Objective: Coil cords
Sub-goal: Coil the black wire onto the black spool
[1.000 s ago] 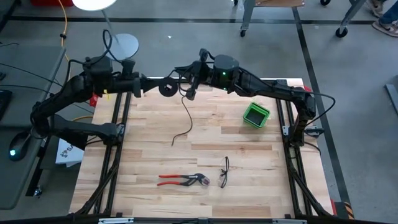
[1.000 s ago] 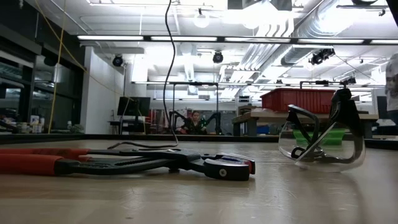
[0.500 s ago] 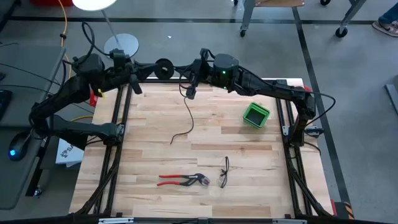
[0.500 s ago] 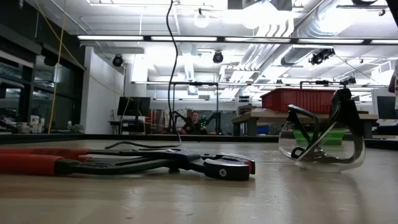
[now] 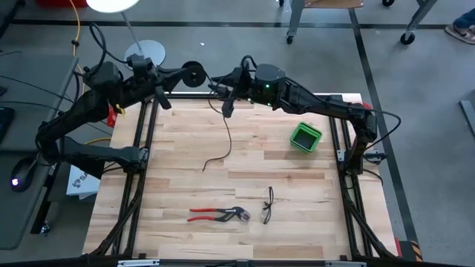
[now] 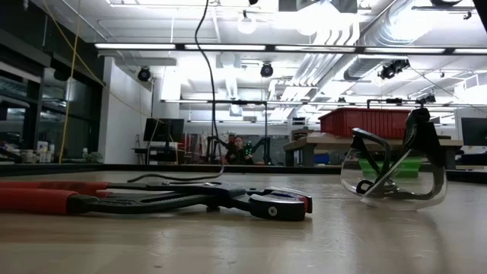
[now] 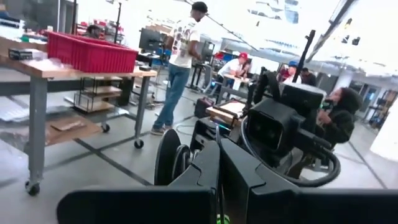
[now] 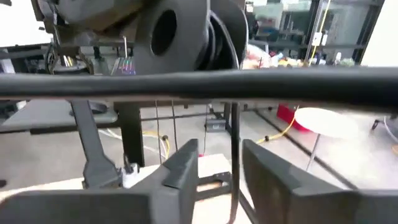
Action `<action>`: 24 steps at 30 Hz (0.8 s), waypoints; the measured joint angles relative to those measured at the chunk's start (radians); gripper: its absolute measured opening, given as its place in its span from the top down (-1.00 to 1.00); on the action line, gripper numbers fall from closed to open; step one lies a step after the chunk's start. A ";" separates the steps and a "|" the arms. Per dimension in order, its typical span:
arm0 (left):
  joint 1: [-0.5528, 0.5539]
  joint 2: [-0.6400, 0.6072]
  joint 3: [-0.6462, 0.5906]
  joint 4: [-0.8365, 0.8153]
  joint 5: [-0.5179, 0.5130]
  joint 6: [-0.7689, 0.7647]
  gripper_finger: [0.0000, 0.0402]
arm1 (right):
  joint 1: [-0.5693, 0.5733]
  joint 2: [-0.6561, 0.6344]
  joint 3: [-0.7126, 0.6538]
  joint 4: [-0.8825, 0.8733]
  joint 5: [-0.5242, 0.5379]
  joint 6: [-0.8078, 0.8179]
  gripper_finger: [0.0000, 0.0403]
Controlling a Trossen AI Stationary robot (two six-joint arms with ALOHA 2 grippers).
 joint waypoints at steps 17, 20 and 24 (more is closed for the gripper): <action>-0.016 0.104 0.000 -0.030 0.158 0.364 1.00 | -0.048 -0.180 -0.001 -0.230 -0.270 -0.114 0.27; -0.038 0.141 0.000 0.000 0.179 0.365 1.00 | -0.041 -0.193 -0.001 -0.263 -0.270 -0.132 0.28; -0.059 0.169 0.000 0.047 0.189 0.364 1.00 | -0.030 -0.204 -0.001 -0.330 -0.269 -0.135 0.28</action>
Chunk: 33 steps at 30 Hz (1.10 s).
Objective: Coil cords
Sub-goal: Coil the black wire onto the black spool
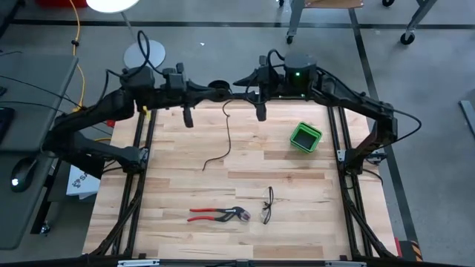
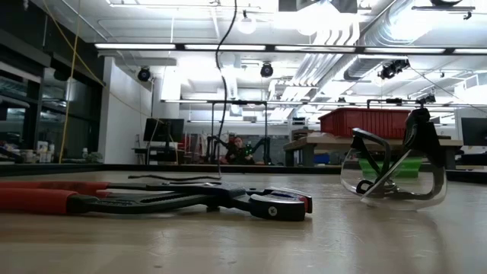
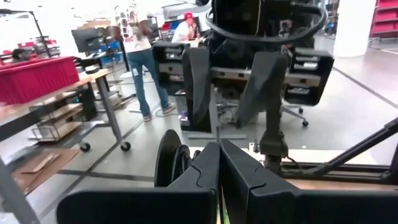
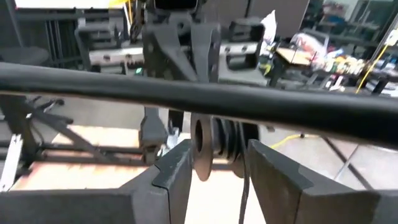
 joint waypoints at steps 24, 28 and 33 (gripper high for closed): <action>-0.056 0.056 0.000 0.109 -0.044 -0.026 1.00 | 0.044 -0.004 0.000 -0.043 0.018 -0.025 0.38; -0.057 0.056 0.000 0.137 -0.052 -0.027 1.00 | 0.043 -0.004 0.000 -0.045 0.020 -0.029 0.70; -0.056 0.055 0.000 0.135 -0.055 -0.026 1.00 | 0.044 -0.004 0.000 -0.043 0.071 -0.032 0.97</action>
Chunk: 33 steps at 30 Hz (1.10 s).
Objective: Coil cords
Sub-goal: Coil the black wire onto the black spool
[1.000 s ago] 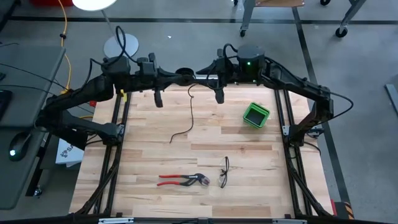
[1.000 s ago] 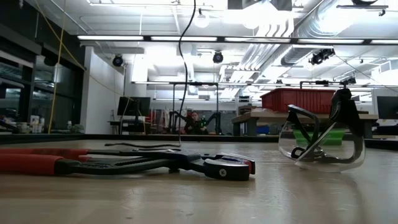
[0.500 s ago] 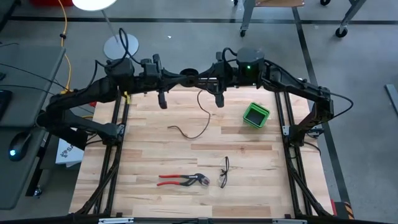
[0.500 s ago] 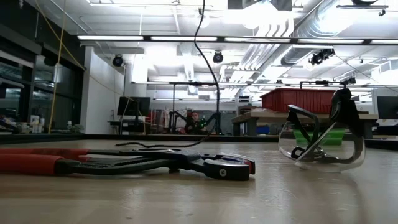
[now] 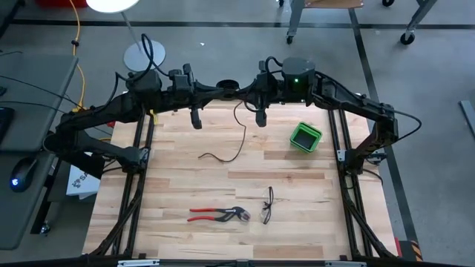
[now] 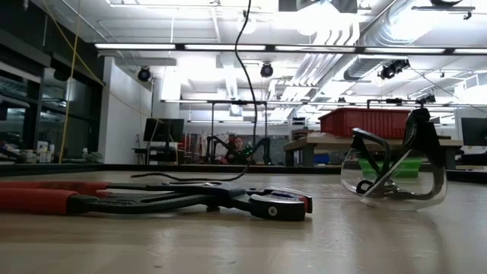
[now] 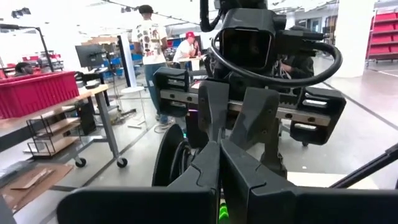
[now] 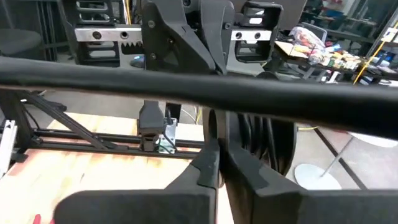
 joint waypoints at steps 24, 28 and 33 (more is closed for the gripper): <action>0.037 -0.086 0.000 -0.151 0.015 -0.280 0.20 | -0.049 -0.024 -0.001 0.071 -0.110 0.050 1.00; 0.057 -0.051 0.000 -0.070 0.085 -0.290 0.20 | -0.048 -0.025 -0.001 0.104 -0.148 0.087 1.00; 0.056 -0.037 -0.001 0.001 0.133 -0.283 0.20 | -0.048 -0.024 -0.001 0.108 -0.140 0.089 1.00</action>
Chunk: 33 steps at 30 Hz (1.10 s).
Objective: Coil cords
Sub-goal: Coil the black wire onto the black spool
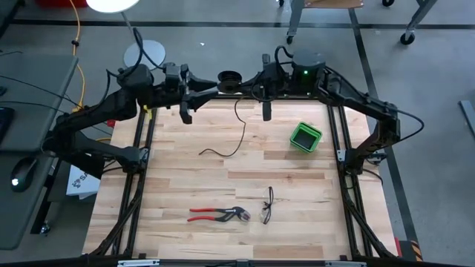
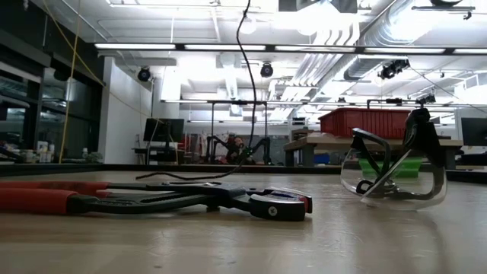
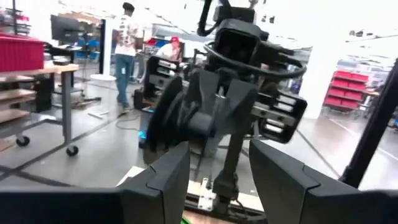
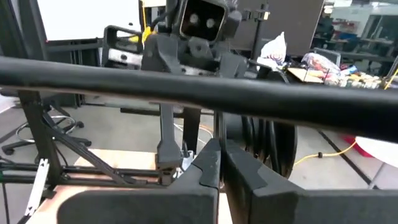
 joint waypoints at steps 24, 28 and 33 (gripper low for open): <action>-0.001 0.018 0.000 0.018 0.032 0.020 0.79 | 0.000 0.000 0.000 0.046 -0.053 0.069 1.00; -0.001 0.027 0.000 0.021 0.027 0.003 0.96 | 0.000 0.000 0.000 0.054 -0.053 0.083 1.00; -0.002 0.029 0.001 0.024 0.003 -0.025 0.99 | 0.000 0.000 0.000 0.053 -0.054 0.104 1.00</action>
